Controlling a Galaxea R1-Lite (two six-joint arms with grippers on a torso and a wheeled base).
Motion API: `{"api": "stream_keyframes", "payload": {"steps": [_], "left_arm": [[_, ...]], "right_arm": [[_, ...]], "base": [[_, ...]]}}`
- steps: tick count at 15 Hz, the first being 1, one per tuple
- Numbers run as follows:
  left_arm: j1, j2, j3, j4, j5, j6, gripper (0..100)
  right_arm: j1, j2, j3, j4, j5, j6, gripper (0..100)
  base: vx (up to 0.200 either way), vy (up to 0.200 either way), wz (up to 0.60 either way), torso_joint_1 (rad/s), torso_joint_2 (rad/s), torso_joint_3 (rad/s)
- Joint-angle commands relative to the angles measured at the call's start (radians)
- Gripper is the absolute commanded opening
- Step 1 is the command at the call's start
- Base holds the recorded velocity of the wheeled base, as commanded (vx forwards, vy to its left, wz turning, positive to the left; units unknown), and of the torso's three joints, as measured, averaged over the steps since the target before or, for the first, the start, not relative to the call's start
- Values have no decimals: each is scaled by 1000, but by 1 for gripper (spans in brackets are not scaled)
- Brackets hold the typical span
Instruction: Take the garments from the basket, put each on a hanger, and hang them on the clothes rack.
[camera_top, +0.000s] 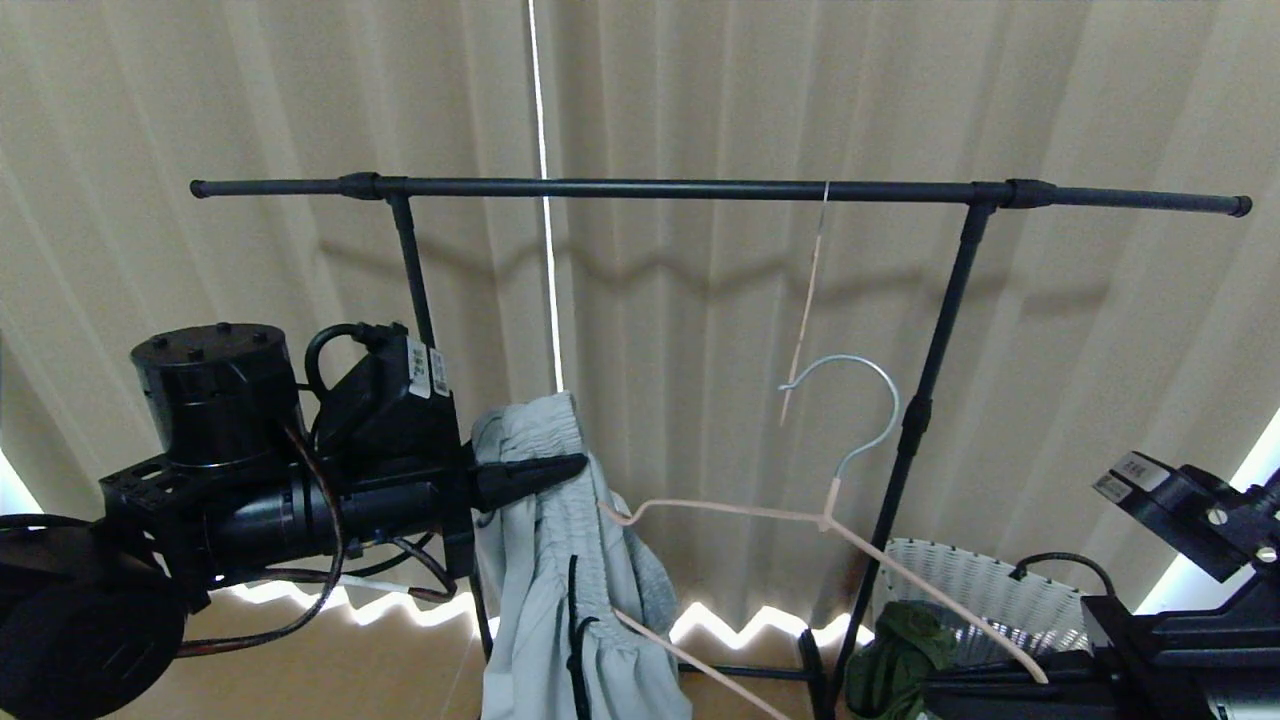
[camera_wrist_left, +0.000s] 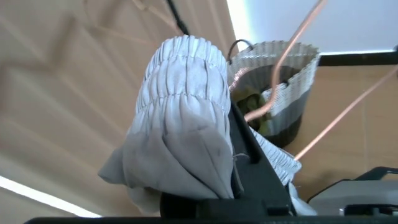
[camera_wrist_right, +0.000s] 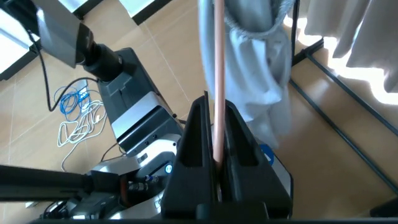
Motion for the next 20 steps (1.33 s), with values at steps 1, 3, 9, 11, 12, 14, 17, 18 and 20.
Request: {"api": "stream_keyframes", "payload": {"steps": [1,3,9,11,12,14,17,18,20], "left_arm": [[-6,0,-2,0,-5,0,0],[-56,0,-16,0,-10,-3,0],[-195,-1,-100,0,-10,-78,0],[-204,-1,-108,0,-10,-78,0],[-214,-4,-113,0,-8,-78,0],[-217,-7,-116,0,-7,-78,0],[-224,-9,-111,2,0,-81,0],[-224,-17,-110,2,35,-86,0],[-223,-23,-107,5,75,-86,0]], "right_arm": [[1,41,-2,-2,0,0,0],[2,77,-29,-2,-1,0,0],[19,172,-104,-4,-4,1,0],[19,192,-121,-6,-4,0,0],[19,209,-126,-22,-6,-2,0],[17,239,-115,-93,-9,-2,0],[13,276,-121,-153,-18,0,0],[10,281,-120,-187,-29,0,0],[8,281,-117,-202,-41,0,0]], "base": [[0,0,0,0,0,0],[0,0,0,0,0,0],[0,0,0,0,0,0],[0,0,0,0,0,0],[0,0,0,0,0,0],[0,0,0,0,0,0],[0,0,0,0,0,0],[0,0,0,0,0,0],[0,0,0,0,0,0]]}}
